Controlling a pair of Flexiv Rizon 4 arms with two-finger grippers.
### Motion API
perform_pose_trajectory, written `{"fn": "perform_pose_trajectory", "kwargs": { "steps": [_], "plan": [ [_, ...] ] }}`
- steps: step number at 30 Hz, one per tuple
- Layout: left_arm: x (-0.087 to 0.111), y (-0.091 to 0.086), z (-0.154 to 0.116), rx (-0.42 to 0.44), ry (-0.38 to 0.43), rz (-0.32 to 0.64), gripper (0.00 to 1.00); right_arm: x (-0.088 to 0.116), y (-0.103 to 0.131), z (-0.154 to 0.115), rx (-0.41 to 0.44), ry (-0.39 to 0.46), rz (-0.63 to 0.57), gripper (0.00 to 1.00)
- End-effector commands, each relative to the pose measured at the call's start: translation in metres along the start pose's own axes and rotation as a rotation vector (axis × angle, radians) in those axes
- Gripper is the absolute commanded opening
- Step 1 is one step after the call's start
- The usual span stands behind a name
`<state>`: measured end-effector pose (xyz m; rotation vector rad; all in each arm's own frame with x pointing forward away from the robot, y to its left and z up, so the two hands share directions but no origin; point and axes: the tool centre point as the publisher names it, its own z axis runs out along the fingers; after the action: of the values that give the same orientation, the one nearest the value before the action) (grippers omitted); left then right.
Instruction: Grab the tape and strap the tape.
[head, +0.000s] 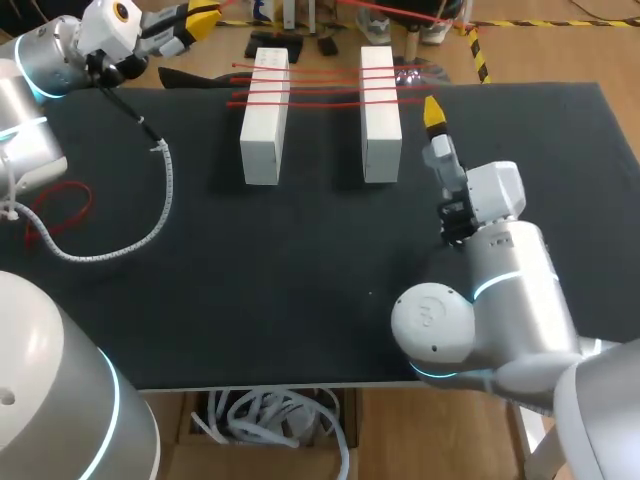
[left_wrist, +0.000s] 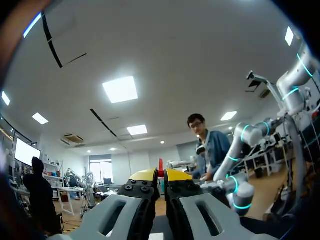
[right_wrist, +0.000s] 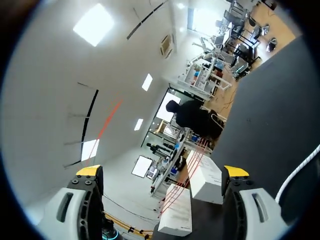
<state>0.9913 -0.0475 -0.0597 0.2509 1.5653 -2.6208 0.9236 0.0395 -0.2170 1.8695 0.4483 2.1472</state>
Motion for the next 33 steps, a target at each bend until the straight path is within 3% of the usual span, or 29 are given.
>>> {"fn": "perform_pose_trajectory", "kwargs": {
  "steps": [1, 12, 26, 33],
  "plan": [
    [0.001, -0.001, 0.000, -0.002, -0.001, 0.000, 0.00, 0.006, -0.005, 0.003, -0.018, -0.017, 0.037, 1.00],
    [0.001, -0.001, 0.000, -0.002, -0.001, 0.000, 0.00, 0.032, 0.009, 0.013, -0.046, -0.070, 0.319, 1.00],
    [0.001, -0.001, 0.000, -0.002, -0.001, 0.000, 0.00, 0.065, 0.037, 0.030, -0.031, -0.139, 0.362, 1.00],
    [0.001, -0.001, 0.000, -0.002, -0.001, 0.000, 0.00, 0.084, 0.052, 0.038, -0.052, -0.093, 0.400, 1.00]
  ]
}}
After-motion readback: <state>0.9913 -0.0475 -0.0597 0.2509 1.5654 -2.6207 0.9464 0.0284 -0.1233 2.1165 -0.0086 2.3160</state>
